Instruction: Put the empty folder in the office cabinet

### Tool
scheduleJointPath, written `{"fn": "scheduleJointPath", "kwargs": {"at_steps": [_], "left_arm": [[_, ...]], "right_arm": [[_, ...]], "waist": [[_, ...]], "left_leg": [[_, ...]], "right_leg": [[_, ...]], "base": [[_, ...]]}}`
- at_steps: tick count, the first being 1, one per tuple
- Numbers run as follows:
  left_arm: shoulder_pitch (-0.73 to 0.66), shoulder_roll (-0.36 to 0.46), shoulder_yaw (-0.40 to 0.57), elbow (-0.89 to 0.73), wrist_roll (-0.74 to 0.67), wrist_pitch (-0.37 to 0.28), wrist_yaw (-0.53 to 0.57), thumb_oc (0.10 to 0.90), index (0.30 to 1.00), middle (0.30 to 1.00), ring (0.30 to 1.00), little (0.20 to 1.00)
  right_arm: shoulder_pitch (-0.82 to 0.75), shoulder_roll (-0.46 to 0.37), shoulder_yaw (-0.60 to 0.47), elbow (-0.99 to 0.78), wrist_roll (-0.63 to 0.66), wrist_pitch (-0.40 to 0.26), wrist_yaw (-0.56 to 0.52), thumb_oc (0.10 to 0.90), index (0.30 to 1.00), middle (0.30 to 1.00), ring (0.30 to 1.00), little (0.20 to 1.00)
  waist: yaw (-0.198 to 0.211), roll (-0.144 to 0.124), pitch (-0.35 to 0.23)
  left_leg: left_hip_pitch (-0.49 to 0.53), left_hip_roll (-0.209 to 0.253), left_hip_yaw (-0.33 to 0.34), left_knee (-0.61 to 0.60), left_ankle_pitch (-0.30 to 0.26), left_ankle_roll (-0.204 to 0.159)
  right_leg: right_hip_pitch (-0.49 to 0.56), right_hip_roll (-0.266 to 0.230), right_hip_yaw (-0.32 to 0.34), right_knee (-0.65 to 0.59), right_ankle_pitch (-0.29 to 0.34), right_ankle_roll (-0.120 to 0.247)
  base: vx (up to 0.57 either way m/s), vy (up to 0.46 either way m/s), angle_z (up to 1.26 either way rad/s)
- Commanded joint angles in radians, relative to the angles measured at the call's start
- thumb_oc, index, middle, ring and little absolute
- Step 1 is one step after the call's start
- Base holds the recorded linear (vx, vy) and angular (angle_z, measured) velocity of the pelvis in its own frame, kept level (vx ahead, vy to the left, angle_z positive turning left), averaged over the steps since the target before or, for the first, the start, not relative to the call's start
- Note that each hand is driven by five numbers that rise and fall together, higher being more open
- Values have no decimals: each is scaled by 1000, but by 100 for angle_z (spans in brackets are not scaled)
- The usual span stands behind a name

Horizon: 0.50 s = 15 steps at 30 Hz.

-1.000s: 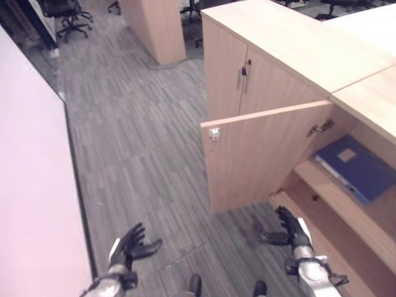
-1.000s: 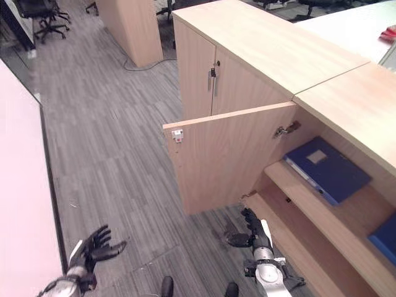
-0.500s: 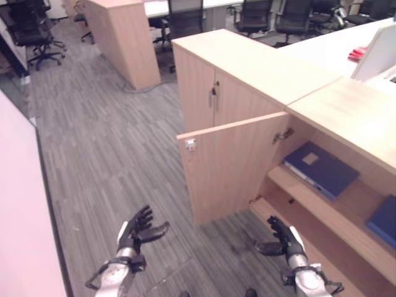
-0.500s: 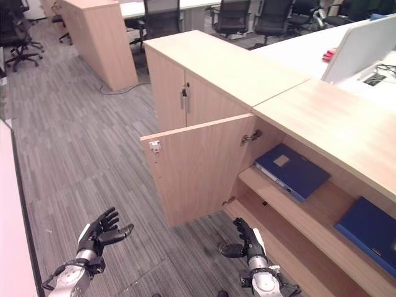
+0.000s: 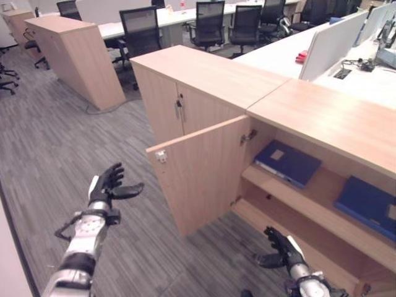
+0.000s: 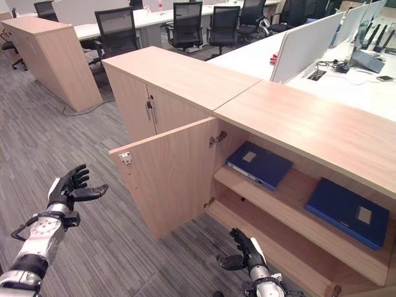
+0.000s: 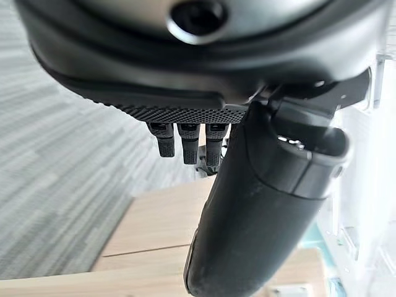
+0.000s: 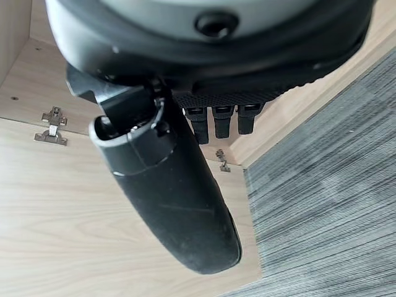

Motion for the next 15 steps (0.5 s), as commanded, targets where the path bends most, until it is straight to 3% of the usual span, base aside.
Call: {"fn": "scheduleJointPath", "kwargs": {"at_steps": [1,15], "left_arm": [[-220,91,-16,46,-60,-106,1,800,900,900,900,900],[-406,57,-97,128,-85,-100,-2,800,900,900,900,900]], "right_arm": [[-81,-38,1,-114,37,-92,-1,800,900,900,900,900],[-115,-42,-3,-117,59,-78,-6,800,900,900,900,900]], "waist": [[-13,23,-8],[-70,-6,15]], "left_leg": [[32,6,38,-2,-95,-19],[31,-5,87,-2,-106,-7]], "right_leg": [[12,-61,-51,23,-34,106],[-48,-72,15,34,4,129]], "base": [[0,38,-18],[2,29,-15]]}}
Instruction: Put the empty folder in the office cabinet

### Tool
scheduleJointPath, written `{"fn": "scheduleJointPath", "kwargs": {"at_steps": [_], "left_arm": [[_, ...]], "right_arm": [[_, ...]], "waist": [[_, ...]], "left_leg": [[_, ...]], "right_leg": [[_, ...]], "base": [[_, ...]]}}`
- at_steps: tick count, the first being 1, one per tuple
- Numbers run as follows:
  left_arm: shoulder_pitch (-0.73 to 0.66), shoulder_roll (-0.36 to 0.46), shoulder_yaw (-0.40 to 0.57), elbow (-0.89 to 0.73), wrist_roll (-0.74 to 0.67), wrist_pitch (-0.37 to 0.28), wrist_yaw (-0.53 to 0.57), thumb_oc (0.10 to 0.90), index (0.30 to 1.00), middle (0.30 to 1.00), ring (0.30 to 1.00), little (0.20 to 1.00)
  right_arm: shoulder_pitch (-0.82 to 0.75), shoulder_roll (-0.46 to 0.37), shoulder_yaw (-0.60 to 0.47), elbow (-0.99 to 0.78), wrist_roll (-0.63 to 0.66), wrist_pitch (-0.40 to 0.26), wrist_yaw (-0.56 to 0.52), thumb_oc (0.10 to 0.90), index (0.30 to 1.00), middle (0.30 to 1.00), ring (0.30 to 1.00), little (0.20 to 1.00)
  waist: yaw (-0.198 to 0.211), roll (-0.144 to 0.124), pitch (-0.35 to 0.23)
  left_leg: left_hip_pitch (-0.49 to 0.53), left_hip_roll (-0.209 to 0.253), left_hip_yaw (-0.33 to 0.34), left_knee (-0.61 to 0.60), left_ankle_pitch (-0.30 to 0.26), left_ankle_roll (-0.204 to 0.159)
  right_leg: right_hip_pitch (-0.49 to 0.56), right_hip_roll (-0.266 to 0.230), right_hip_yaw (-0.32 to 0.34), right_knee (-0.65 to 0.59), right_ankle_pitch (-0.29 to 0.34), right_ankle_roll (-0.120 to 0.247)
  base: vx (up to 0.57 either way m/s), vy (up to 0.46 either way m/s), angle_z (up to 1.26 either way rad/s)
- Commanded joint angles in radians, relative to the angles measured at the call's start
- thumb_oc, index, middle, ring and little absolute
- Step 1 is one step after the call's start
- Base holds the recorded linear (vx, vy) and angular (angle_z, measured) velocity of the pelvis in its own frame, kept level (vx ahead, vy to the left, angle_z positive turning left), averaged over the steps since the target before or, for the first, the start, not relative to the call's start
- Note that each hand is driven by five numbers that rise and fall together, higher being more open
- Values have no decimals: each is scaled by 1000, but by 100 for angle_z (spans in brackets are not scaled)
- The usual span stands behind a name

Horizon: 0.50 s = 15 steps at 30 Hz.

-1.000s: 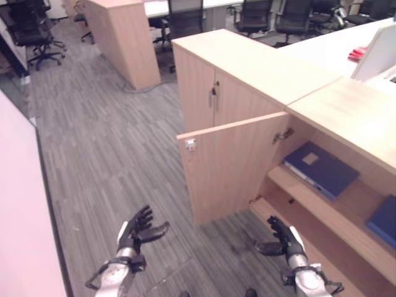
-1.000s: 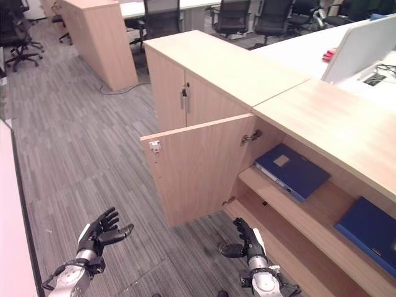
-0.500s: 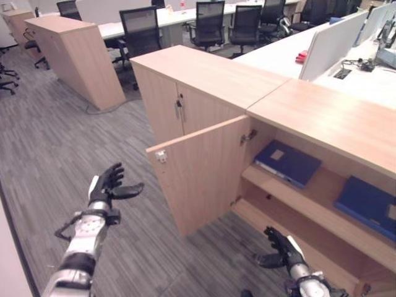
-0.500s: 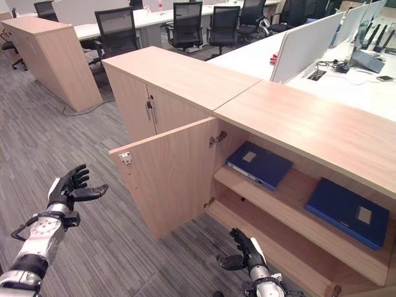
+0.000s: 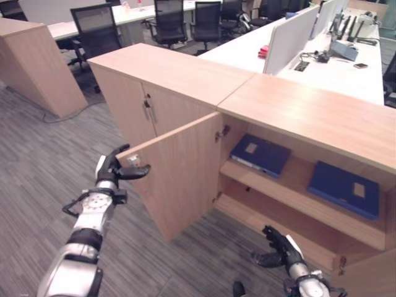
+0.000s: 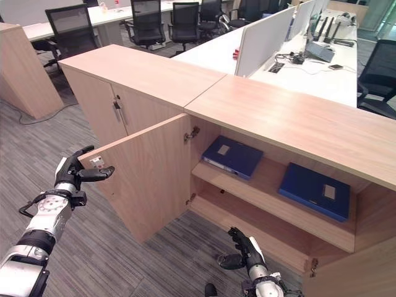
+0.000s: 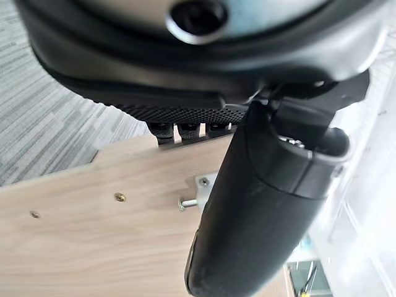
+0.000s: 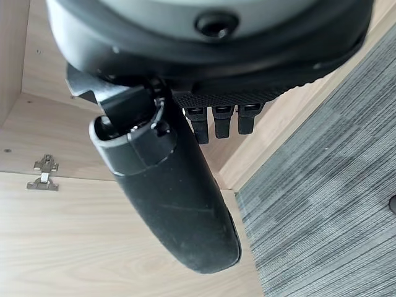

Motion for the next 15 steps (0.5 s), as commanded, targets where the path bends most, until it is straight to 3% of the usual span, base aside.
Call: {"fn": "scheduleJointPath", "kwargs": {"at_steps": [1,10,15], "left_arm": [[-242,54,-22,44,-5,-100,-11,800,900,900,900,900],[-259,-21,-111,21,70,-94,-31,800,900,900,900,900],[-120,-101,-121,-163,65,-114,-37,800,900,900,900,900]], "right_arm": [[-109,-42,-4,-110,37,-78,-5,800,900,900,900,900],[-98,-31,2,-100,39,-76,-3,800,900,900,900,900],[-87,-18,-9,-93,34,-75,-9,800,900,900,900,900]], "waist": [[2,19,23],[-10,0,32],[12,0,40]], "left_leg": [[43,-3,9,-1,-103,-6],[47,-6,9,-1,-115,-3],[50,-8,-10,-1,-119,-1]], "right_leg": [[17,-80,-62,40,-16,126],[14,-82,-57,36,-16,126],[30,-88,-76,33,-24,123]], "base": [[6,11,-7],[2,1,0],[2,-4,1]]}}
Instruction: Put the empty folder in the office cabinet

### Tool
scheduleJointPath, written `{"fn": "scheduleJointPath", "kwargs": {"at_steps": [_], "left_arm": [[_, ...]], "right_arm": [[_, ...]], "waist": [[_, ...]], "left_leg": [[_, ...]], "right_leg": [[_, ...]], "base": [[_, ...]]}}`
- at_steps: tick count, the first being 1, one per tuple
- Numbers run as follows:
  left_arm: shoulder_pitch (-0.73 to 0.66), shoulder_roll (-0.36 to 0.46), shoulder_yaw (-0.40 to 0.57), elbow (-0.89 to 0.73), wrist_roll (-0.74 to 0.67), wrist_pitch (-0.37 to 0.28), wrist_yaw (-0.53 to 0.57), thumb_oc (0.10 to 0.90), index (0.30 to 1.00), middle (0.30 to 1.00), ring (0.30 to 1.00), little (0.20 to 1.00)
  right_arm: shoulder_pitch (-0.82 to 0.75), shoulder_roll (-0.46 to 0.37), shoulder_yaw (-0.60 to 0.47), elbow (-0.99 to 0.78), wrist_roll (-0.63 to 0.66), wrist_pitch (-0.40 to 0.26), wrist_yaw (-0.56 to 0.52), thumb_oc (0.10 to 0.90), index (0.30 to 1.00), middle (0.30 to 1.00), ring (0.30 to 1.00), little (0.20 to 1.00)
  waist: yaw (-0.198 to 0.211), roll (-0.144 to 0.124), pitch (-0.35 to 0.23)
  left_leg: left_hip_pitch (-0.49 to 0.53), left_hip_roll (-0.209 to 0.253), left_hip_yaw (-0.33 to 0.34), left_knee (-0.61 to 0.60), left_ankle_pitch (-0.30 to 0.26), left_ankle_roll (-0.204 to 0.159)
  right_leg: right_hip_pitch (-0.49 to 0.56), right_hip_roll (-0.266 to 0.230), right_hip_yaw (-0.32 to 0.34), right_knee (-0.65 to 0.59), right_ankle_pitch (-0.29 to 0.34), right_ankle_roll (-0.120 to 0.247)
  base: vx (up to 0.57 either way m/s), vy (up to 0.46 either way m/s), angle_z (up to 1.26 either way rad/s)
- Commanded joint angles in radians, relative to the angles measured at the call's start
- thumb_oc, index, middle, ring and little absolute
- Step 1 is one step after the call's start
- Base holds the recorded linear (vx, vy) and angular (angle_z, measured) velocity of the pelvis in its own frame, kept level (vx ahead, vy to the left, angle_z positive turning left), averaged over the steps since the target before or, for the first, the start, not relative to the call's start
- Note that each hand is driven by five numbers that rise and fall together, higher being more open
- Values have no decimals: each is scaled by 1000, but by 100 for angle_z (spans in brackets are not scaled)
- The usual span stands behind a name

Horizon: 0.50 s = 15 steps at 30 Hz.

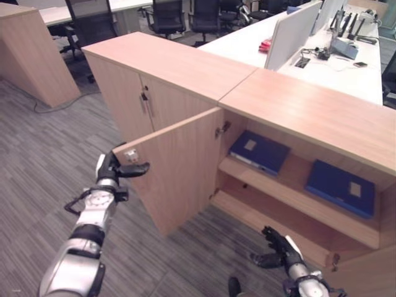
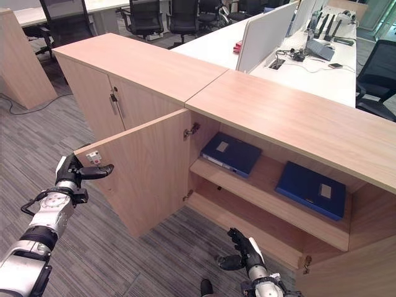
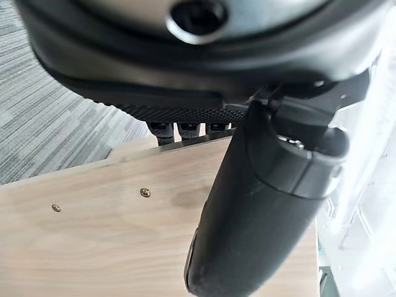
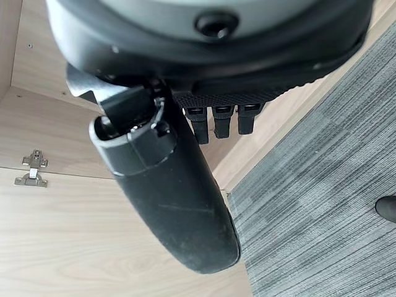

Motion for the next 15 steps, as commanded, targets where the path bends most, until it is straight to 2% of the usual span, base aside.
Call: {"fn": "scheduleJointPath", "kwargs": {"at_steps": [1,5,8,10,11,15], "left_arm": [[-75,-106,-69,-181,52,-119,-67,800,900,900,900,900],[133,-181,-64,-410,57,-125,-100,800,900,900,900,900],[306,-191,-60,-675,25,-115,-175,800,900,900,900,900],[341,-189,-61,-736,7,-108,-208,800,900,900,900,900],[401,-182,-63,-837,-39,-101,-266,800,900,900,900,900],[494,-172,-69,-1022,-150,-52,-351,800,900,900,900,900]], "right_arm": [[-91,-15,-18,-90,33,-74,-13,800,900,900,900,900],[-81,13,-45,-72,17,-62,-17,800,900,900,900,900],[-77,35,-72,-73,10,-59,-28,800,900,900,900,900],[-74,43,-77,-70,12,-59,-29,800,900,900,900,900],[-68,57,-93,-59,12,-58,-29,800,900,900,900,900],[-75,72,-97,-33,27,-51,-38,800,900,900,900,900]], "waist": [[-6,29,26],[30,33,29],[59,40,31],[65,41,31],[80,44,32],[101,49,33]], "left_leg": [[64,-1,-20,-1,-117,-4],[68,-4,-40,-1,-120,1],[64,-3,-56,-1,-117,4],[63,-3,-61,-1,-117,5],[61,-4,-71,-1,-117,6],[62,-6,-81,-1,-119,10]], "right_leg": [[46,-74,-77,33,-30,111],[67,-79,-95,34,-42,101],[79,-80,-115,36,-51,95],[81,-81,-120,37,-53,95],[87,-83,-125,40,-58,93],[94,-88,-141,51,-64,91]], "base": [[13,-16,9],[15,-6,12],[9,-9,19],[2,-8,8],[5,-13,6],[-21,-22,9]]}}
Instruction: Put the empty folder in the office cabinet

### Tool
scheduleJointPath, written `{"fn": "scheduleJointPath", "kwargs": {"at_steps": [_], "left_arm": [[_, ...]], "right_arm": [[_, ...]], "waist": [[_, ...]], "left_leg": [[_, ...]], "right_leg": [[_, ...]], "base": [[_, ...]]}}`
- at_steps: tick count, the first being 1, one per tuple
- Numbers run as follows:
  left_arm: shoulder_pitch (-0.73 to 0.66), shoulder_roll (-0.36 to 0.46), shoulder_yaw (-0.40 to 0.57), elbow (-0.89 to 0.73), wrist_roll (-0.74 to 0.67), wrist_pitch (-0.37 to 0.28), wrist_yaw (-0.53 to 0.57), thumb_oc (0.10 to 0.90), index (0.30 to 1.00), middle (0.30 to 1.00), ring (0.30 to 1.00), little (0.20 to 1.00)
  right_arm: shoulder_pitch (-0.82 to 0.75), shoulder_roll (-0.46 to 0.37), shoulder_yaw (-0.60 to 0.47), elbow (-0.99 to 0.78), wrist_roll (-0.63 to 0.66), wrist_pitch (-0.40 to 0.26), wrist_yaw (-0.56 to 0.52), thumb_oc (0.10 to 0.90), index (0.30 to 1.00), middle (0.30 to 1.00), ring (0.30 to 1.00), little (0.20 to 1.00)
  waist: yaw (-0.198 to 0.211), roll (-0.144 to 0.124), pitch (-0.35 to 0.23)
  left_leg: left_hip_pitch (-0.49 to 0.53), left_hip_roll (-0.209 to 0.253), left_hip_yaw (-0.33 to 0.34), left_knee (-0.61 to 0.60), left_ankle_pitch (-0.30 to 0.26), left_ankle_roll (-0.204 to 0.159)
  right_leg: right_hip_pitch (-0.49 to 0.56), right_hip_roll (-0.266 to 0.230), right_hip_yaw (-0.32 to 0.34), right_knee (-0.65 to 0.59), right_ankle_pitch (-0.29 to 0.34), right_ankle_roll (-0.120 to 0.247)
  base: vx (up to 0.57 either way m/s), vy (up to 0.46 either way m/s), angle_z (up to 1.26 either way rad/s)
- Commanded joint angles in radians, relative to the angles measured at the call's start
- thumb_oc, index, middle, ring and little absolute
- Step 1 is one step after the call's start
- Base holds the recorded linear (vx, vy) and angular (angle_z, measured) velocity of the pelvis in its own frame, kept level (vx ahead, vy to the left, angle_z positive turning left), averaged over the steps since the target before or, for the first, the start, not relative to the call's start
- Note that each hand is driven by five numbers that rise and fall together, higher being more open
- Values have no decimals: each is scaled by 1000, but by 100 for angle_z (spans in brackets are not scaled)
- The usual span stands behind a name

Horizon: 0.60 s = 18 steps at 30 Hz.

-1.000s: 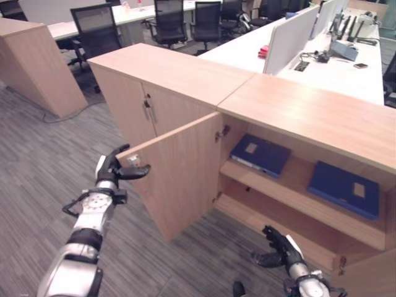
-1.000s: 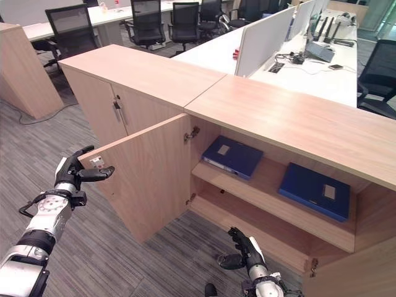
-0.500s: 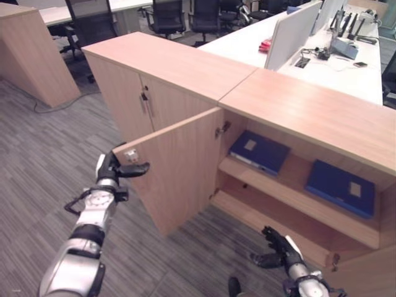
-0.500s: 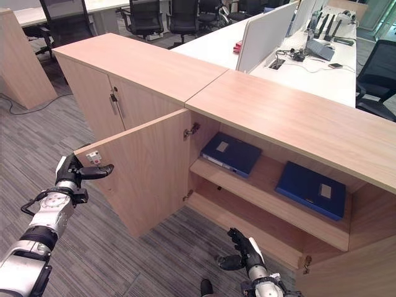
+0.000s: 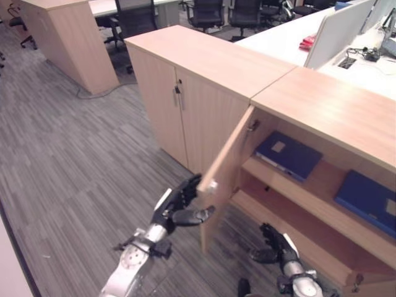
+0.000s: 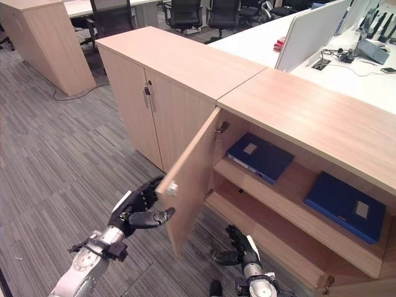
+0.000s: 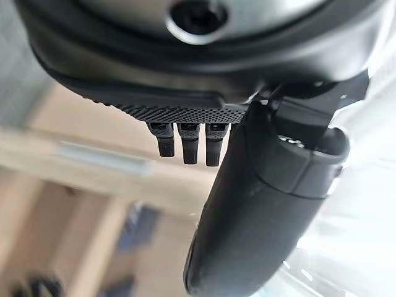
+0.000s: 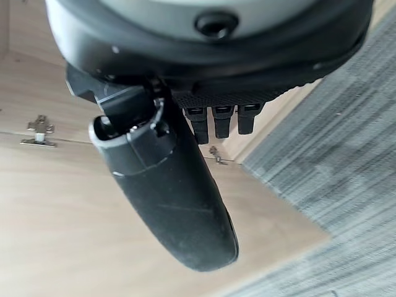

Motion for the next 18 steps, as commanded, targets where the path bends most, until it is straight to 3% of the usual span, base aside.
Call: {"fn": "scheduleJointPath", "kwargs": {"at_steps": [1,8,10,11,12,13,15,16,18], "left_arm": [[-141,-12,44,-99,-89,-63,-64,800,900,900,900,900],[-150,-31,12,-122,-137,-50,-64,800,900,900,900,900],[-176,-35,-14,-110,-127,-49,-48,800,900,900,900,900],[-181,-37,-19,-110,-120,-50,-40,800,900,900,900,900],[-188,-36,-24,-110,-117,-48,-33,800,900,900,900,900],[-191,-36,-20,-108,-111,-47,-21,800,900,900,900,900],[-199,-41,-27,-97,-106,-39,-17,800,900,900,900,900],[-195,-45,-31,-91,-106,-29,-15,800,900,900,900,900],[-178,-60,-24,-81,-121,-30,-10,800,900,900,900,900]], "right_arm": [[-84,-20,-38,-40,28,-59,-25,800,900,900,900,900],[-130,-25,-24,-44,28,-52,-33,800,900,900,900,900],[-150,-20,-12,-48,35,-48,-37,800,900,900,900,900],[-152,-19,-9,-51,33,-46,-38,800,900,900,900,900],[-156,-18,-3,-54,31,-44,-39,800,900,900,900,900],[-160,-20,3,-53,28,-44,-41,800,900,900,900,900],[-150,-17,7,-48,33,-46,-44,800,900,900,900,900],[-131,-17,-4,-47,45,-45,-43,800,900,900,900,900],[-111,-25,-11,-52,67,-42,-44,800,900,900,900,900]], "waist": [[-6,17,-16],[-6,32,19],[-13,44,36],[-11,49,42],[-7,55,45],[10,64,45],[9,64,42],[-3,50,36],[-13,54,27]], "left_leg": [[50,5,-10,-1,-114,2],[42,12,20,-1,-110,10],[42,22,59,-1,-101,10],[42,24,76,0,-99,12],[43,29,99,4,-99,13],[46,37,138,13,-106,14],[46,39,183,27,-105,15],[40,44,208,56,-106,10],[42,59,232,83,-107,0]], "right_leg": [[43,-69,-68,51,-48,89],[-34,-81,-85,164,-55,95],[-68,-107,-136,242,-49,102],[-82,-125,-176,275,-48,99],[-86,-151,-245,304,-46,92],[-69,-185,-356,336,-57,81],[-40,-214,-479,377,-70,66],[-24,-191,-441,332,-90,62],[-27,-163,-390,294,-98,51]], "base": [[-24,-9,9],[-81,5,-9],[-126,-11,-34],[-115,0,-57],[-112,21,-85],[-102,0,-79],[-64,-80,-118],[5,-190,-126],[70,-189,-70]]}}
